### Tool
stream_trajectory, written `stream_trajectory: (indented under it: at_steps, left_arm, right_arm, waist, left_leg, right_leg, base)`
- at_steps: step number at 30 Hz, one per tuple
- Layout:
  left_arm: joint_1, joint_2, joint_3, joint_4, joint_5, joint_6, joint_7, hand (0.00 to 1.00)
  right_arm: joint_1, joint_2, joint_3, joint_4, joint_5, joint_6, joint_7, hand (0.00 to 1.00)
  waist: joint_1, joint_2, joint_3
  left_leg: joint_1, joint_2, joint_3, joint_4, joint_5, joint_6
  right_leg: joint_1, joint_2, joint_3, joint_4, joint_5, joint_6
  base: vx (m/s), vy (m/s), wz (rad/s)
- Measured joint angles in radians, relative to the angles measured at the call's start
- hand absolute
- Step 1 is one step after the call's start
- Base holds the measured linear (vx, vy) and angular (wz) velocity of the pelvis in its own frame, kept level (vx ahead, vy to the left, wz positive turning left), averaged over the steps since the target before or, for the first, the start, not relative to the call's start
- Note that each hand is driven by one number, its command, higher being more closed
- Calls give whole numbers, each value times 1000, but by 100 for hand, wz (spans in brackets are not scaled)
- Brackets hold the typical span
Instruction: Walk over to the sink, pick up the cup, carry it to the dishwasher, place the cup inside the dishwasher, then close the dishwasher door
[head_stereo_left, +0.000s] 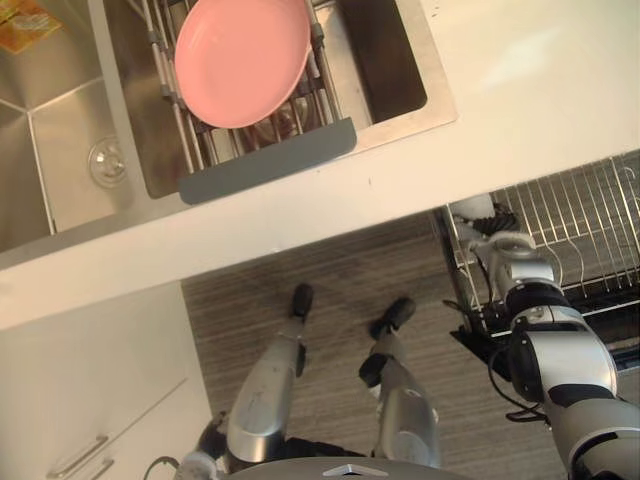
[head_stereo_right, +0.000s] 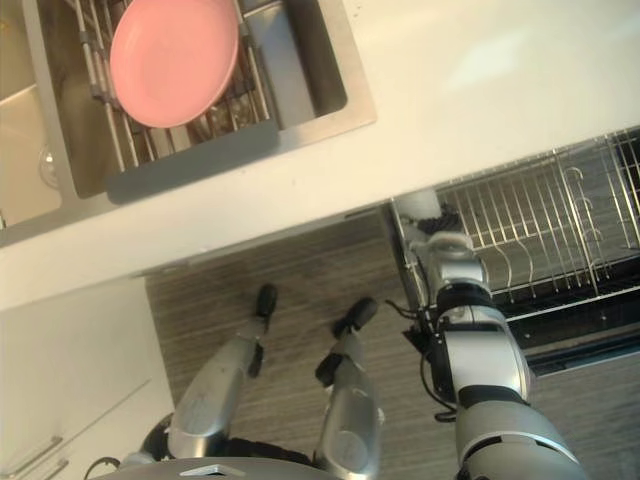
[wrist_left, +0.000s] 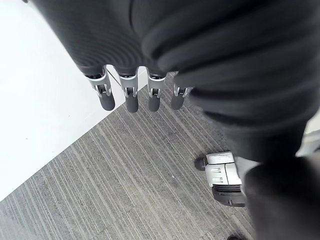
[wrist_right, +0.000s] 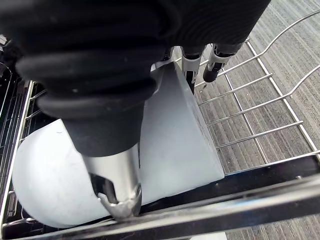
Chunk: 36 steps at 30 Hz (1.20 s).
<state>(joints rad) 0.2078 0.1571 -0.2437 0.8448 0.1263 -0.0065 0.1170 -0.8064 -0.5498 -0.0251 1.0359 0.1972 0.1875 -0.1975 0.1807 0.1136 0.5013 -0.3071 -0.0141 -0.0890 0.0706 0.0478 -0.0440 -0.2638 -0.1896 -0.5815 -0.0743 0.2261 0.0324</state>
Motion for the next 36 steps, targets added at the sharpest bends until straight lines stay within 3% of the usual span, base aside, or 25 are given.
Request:
stream_trajectory:
  at_steps: [5,8,11,15,20,23,28,32,36]
  left_arm:
    - [0,0,2,0,15,-2,2,0]
    - [12,4,8,1,15,-11,6,0]
    - [53,11,46,1,13,-14,3,0]
    - [129,-3,107,1,13,13,-24,0]
    - [184,-21,175,52,35,84,-102,0]
    - [142,-16,207,79,37,134,-121,0]
    - [128,-8,249,93,2,175,-119,0]
    - [119,-12,248,122,-84,195,-102,0]
    - [119,-19,252,135,-170,212,-75,0]
  right_arm:
    - [36,37,-30,-44,15,-37,-78,0]
    - [179,100,-40,-258,118,-104,-139,0]
    - [375,240,-67,-472,250,-172,-183,0]
    - [687,365,-79,-674,267,-232,-178,0]
    - [972,462,-107,-901,191,-252,-131,0]
    - [998,475,-124,-1006,168,-253,-107,0]
    - [998,511,-130,-1206,181,-320,-20,0]
    - [976,506,-98,-1285,285,-383,96,0]
    - [905,499,-24,-1285,443,-380,217,0]
  waist:
    - [-2,-4,3]
    - [-27,-12,2]
    - [-50,-55,-62]
    - [-85,-87,-198]
    - [-151,-100,-377]
    - [-167,-108,-417]
    - [-192,-128,-435]
    - [-191,-120,-438]
    - [-180,-119,-438]
  left_leg:
    - [27,7,10,-31,13,-4]
    - [94,13,32,-45,7,-3]
    - [126,21,69,-41,-19,-3]
    - [198,31,119,-41,-64,2]
    - [339,45,210,-39,-144,5]
    - [392,51,253,-37,-164,5]
    - [416,58,293,-18,-187,-3]
    - [438,59,305,-16,-192,2]
    - [430,58,267,-6,-191,3]
  right_leg:
    - [3,4,16,5,-4,-3]
    - [54,6,50,4,-8,4]
    - [68,17,91,-7,-12,13]
    - [118,25,133,-7,-36,33]
    - [210,40,228,-11,-65,54]
    - [239,50,269,-14,-66,56]
    - [248,59,310,-14,-65,54]
    - [265,61,321,-14,-65,54]
    - [280,57,286,-15,-70,56]
  base:
    - [40,-28,-7]
    - [94,-23,-19]
    - [112,-4,-35]
    - [144,0,-35]
    - [119,32,-58]
    - [54,21,-43]
    - [-11,6,-28]
    - [-1,4,-9]
    - [-6,-9,22]
